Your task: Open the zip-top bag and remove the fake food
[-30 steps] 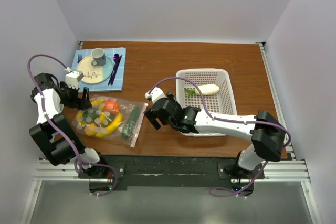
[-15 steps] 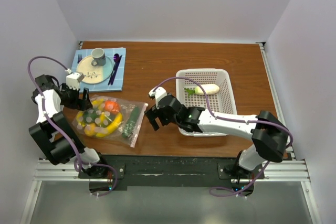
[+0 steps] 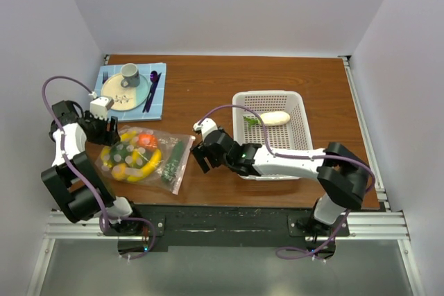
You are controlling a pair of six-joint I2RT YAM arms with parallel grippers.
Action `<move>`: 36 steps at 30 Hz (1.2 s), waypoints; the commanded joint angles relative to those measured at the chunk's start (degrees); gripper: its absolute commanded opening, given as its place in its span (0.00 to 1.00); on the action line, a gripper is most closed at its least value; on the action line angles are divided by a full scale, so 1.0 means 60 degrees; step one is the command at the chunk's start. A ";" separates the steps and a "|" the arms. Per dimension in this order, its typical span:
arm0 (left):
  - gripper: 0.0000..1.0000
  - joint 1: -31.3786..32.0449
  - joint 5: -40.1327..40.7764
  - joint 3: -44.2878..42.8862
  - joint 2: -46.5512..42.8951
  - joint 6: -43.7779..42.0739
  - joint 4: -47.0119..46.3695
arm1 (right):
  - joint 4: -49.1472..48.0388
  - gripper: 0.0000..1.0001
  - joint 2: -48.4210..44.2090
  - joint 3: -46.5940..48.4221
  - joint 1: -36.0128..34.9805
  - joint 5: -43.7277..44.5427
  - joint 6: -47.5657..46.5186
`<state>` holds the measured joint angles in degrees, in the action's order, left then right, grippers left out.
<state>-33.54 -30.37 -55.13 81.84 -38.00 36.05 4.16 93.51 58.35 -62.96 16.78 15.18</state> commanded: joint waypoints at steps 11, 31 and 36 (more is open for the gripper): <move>0.46 0.1254 0.0462 0.0854 -0.0178 0.0532 -0.0867 | -0.1557 0.87 0.1801 0.1276 -0.0449 -0.0701 0.0180; 0.15 0.1635 0.1619 0.1630 -0.0355 0.1045 -0.1248 | -0.0723 0.91 0.2215 0.2656 -0.1108 0.0099 -0.0185; 0.13 0.1649 0.1561 0.1440 -0.0179 0.1074 -0.1175 | -0.1892 0.74 0.0108 0.0488 -0.1152 0.0180 -0.0741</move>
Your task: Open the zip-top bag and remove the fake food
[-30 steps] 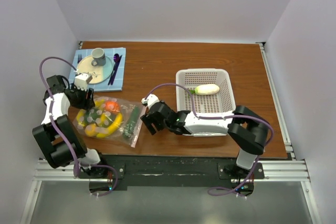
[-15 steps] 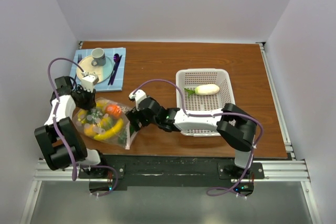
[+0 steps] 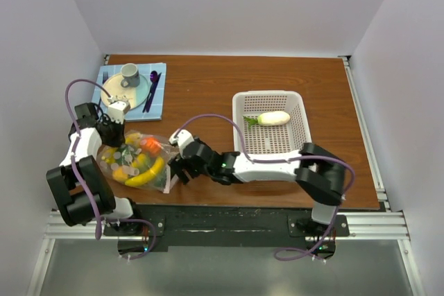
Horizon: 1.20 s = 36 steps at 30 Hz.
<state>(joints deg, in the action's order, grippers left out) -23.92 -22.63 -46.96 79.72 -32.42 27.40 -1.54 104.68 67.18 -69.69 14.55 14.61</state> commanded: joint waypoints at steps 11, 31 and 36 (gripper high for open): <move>0.13 0.0032 0.0198 -0.0449 0.0380 0.0175 0.0516 | -0.1501 0.01 -0.1028 -0.0959 -0.0045 -0.1720 -0.2302; 0.15 0.0076 -0.0212 -0.0669 0.0497 -0.0059 0.1014 | -0.3041 0.59 0.1140 0.0519 -0.0045 -0.3376 -0.3957; 0.16 0.0164 -0.0534 -0.0801 0.0540 -0.0367 0.1366 | -0.2091 0.61 0.1873 0.1444 -0.0045 -0.4457 -0.5156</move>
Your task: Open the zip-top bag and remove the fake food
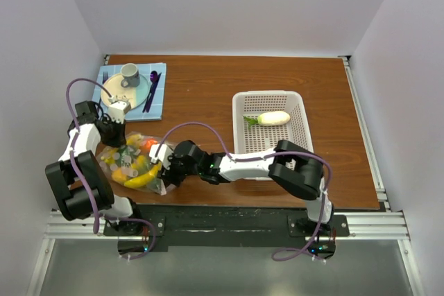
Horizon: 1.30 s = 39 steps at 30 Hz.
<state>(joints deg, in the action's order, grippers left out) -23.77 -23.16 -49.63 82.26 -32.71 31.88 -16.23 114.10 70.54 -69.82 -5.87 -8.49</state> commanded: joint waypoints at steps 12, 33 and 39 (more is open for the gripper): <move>0.16 0.0241 -0.0447 -0.0781 0.0528 -0.0423 0.0795 | 0.1064 0.99 0.0465 0.0651 -0.0023 -0.1585 -0.2364; 0.09 0.0256 -0.0242 -0.1089 0.0455 -0.0379 0.0781 | 0.2675 0.06 0.0233 0.0681 0.0109 -0.2157 -0.1969; 0.00 0.0241 0.0431 -0.1016 0.0865 -0.0101 0.0327 | 0.3682 0.01 -0.0910 0.0327 0.0138 -0.1937 -0.1603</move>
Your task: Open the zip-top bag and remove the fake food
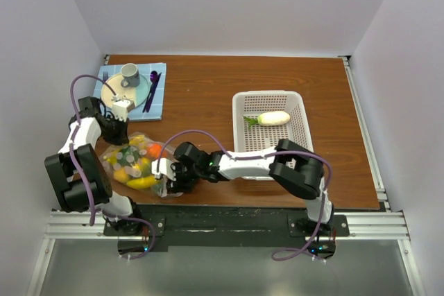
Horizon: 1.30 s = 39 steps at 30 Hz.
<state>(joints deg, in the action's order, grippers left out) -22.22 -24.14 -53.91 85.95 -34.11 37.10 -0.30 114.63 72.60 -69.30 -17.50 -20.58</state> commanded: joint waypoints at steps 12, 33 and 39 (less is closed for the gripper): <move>0.00 -0.0047 0.1445 0.0019 -0.0175 0.0250 -0.1144 | 0.3095 0.00 -0.2228 0.0308 0.0357 0.2523 0.1480; 0.00 0.0041 0.0083 -0.0361 -0.0293 0.1261 -0.0412 | 0.2683 0.00 -0.3465 -0.0266 0.3683 1.1233 0.5113; 0.00 0.0041 0.0229 -0.0185 -0.0336 0.1319 -0.0646 | 0.3961 0.98 -0.3005 0.0352 0.3918 1.0509 0.6169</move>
<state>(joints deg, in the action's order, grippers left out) -22.09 -23.16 -55.42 84.27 -27.00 35.51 19.94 98.06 70.76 -46.30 44.69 10.11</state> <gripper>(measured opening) 0.016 0.658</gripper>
